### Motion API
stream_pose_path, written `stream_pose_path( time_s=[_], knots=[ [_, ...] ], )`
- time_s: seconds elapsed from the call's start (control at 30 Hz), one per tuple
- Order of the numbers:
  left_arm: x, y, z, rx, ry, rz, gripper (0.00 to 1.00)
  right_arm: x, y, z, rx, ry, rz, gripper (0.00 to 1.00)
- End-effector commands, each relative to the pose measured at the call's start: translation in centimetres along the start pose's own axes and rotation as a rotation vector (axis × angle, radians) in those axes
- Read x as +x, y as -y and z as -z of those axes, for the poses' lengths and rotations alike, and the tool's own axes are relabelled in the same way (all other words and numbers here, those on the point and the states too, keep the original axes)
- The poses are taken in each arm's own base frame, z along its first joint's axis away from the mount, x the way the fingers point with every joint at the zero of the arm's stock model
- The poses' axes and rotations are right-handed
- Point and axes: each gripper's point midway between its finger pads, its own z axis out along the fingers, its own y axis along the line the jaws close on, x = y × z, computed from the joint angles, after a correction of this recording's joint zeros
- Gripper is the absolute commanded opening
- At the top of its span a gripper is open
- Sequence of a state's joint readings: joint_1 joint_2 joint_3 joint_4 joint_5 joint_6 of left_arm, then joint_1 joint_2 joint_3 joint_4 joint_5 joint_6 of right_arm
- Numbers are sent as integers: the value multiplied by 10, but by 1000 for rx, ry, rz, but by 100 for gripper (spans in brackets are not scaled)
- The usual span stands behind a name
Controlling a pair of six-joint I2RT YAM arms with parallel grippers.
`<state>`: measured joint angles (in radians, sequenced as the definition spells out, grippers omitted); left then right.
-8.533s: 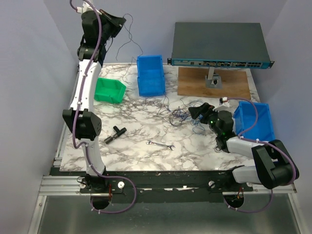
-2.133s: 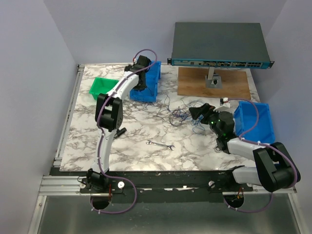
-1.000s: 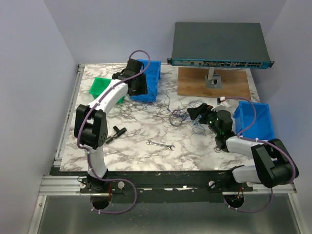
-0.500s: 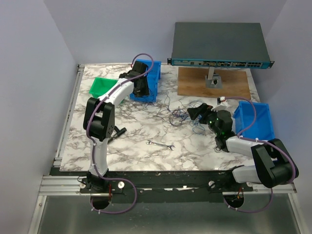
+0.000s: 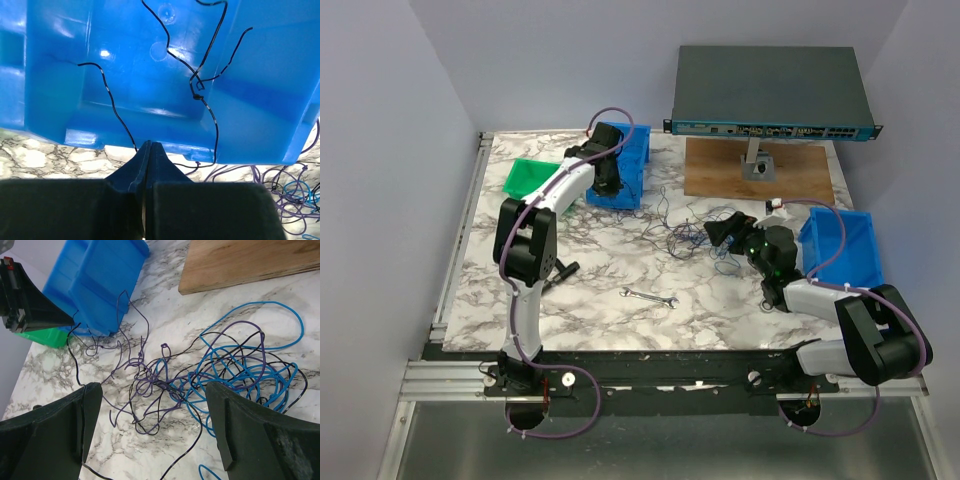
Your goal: Untangle the cables
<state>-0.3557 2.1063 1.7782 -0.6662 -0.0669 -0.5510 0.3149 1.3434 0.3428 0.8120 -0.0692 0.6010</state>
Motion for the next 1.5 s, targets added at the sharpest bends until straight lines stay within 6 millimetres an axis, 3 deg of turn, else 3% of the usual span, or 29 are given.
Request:
stream_pose_path(
  time_s=[0.0, 0.2, 0.23, 0.3, 0.37, 0.83, 1.2, 1.27, 1.33, 1.47],
  knots=[
    [-23, 1, 6, -13, 44, -7, 0, -3, -3, -2, -6, 4, 16, 92],
    [-41, 4, 28, -2, 83, -4, 0, -3, -3, -2, -5, 7, 18, 92],
    [-42, 4, 32, 4, 96, -1, 9, -3, -3, -2, -7, 8, 18, 92],
    [-40, 6, 36, 24, 105, 4, 38, -3, -3, -2, -6, 5, 17, 92],
    [-37, 8, 35, 45, 106, 6, 51, -2, -3, -2, -5, 4, 18, 92],
    [-49, 24, 4, 62, 58, 5, 53, -4, -3, -1, -5, 9, 20, 92],
    [-47, 21, -26, 25, 24, 21, 37, -4, -2, -2, 0, 11, 23, 92],
    [-46, 21, -31, 25, 19, 23, 25, -4, -2, -2, 0, 9, 23, 92],
    [-48, 22, -30, 37, 21, 21, 2, -4, -2, -2, 0, 10, 23, 92],
    [-72, 22, -13, 56, 81, 26, 0, -3, -2, -2, 0, 8, 22, 92]
  ],
)
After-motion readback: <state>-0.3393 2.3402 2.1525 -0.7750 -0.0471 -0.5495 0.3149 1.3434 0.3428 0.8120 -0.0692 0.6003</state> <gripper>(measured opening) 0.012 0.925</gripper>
